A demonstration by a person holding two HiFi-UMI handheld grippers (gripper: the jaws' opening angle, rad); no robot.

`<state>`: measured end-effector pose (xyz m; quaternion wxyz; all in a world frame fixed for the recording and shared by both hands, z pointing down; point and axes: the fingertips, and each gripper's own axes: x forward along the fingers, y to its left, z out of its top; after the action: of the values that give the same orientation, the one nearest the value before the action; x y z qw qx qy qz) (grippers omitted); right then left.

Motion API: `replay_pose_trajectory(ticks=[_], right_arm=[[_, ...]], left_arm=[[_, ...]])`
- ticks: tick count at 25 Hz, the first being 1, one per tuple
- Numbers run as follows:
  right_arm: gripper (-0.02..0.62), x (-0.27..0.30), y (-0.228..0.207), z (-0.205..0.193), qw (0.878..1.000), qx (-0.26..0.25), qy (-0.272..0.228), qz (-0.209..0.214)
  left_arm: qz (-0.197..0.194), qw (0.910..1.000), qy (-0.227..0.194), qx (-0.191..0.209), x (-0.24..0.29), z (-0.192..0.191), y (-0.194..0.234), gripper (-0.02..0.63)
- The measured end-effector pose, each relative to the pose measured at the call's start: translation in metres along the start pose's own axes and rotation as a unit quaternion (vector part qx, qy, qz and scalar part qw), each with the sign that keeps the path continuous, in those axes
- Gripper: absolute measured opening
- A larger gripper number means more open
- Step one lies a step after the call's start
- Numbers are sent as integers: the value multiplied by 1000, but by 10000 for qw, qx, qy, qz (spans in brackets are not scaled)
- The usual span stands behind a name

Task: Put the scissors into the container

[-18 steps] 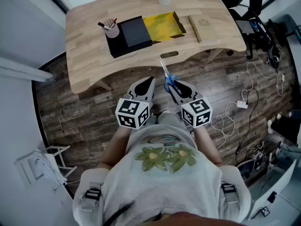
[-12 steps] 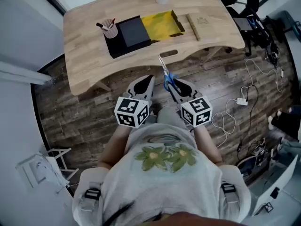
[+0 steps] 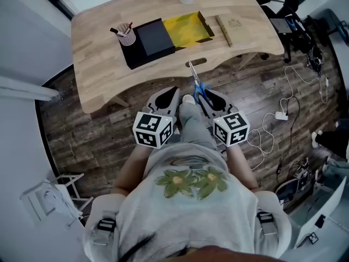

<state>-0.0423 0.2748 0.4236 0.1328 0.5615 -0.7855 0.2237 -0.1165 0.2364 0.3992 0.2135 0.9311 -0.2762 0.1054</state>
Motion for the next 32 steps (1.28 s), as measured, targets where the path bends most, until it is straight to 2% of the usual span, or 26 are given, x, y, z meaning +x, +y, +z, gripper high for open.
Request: replay_pose_trajectory(ticks=[7,21,32], right_arm=[[84,27,-25,18,9999,20,-3,130],[84,85,-102,65,9997,19,56,246],[84,127,-133,91,9992,-15,79,403]], left_arm=[[163,9998,-27,-129,26,13,25,6],[311,9992,38,-267,108,49,66,6],[502,9983,76,-297,140,67,96,6]])
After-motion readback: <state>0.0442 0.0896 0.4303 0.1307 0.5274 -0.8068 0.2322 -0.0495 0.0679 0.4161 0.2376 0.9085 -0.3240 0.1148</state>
